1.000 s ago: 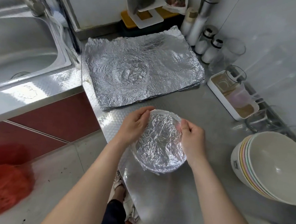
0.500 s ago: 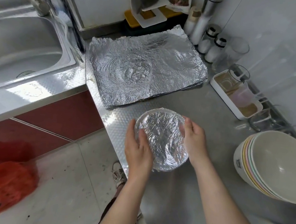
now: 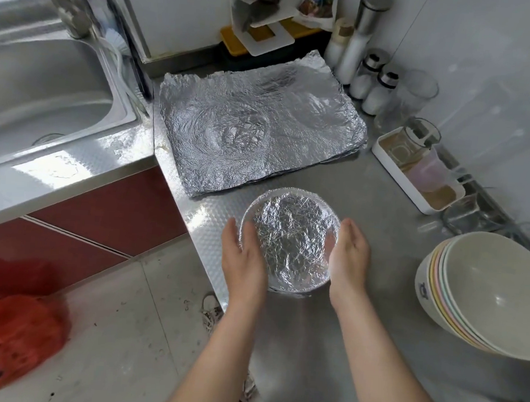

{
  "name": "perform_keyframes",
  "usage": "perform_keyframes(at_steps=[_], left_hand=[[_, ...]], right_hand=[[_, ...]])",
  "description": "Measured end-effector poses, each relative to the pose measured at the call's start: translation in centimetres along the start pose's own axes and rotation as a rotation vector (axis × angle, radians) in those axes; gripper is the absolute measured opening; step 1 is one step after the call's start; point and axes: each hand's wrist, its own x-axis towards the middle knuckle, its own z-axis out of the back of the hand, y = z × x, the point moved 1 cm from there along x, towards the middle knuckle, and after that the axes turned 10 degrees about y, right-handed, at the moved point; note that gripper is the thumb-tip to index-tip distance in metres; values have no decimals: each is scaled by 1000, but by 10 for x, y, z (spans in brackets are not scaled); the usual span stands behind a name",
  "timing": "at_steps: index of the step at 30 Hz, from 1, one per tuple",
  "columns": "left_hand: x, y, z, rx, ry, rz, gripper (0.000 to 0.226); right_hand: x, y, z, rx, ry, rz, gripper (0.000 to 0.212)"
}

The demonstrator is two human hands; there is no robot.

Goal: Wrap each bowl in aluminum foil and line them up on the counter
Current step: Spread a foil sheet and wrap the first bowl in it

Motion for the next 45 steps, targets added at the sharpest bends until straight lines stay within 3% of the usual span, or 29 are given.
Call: perform_keyframes(at_steps=[5, 9, 12, 15, 16, 18, 20, 25, 32, 38, 42, 45], left_hand=[[7, 3, -12, -36, -100, -11, 40], [21, 3, -10, 33, -46, -46, 43], [23, -10, -5, 39, 28, -70, 40], [18, -12, 4, -9, 1, -80, 42], [12, -10, 5, -38, -7, -72, 42], [-3, -5, 1, -127, -37, -23, 43], [-13, -1, -9, -197, -91, 23, 45], [1, 7, -27, -320, -196, 113, 40], [29, -14, -7, -218, -132, 18, 42], [27, -7, -15, -68, -76, -74, 42], [31, -7, -18, -1, -65, -116, 38], [35, -7, -18, 25, -40, -88, 42]], right_hand=[[-4, -9, -8, -157, -25, 56, 37], [-7, -16, -13, -148, -142, 39, 40], [-17, -4, -11, -95, -127, -1, 37], [-16, 9, 0, -31, -66, 25, 18], [-11, 8, 2, -54, -45, 31, 20], [-2, 1, -1, -75, -20, -17, 48], [4, -11, -6, -58, 4, -36, 62], [-3, -29, -18, -7, -50, -23, 44], [2, 14, 0, -102, -14, 68, 47], [40, 31, -7, -446, 369, 103, 41], [41, 14, -10, -477, 249, 107, 29], [41, 6, -9, -464, 154, 115, 39]])
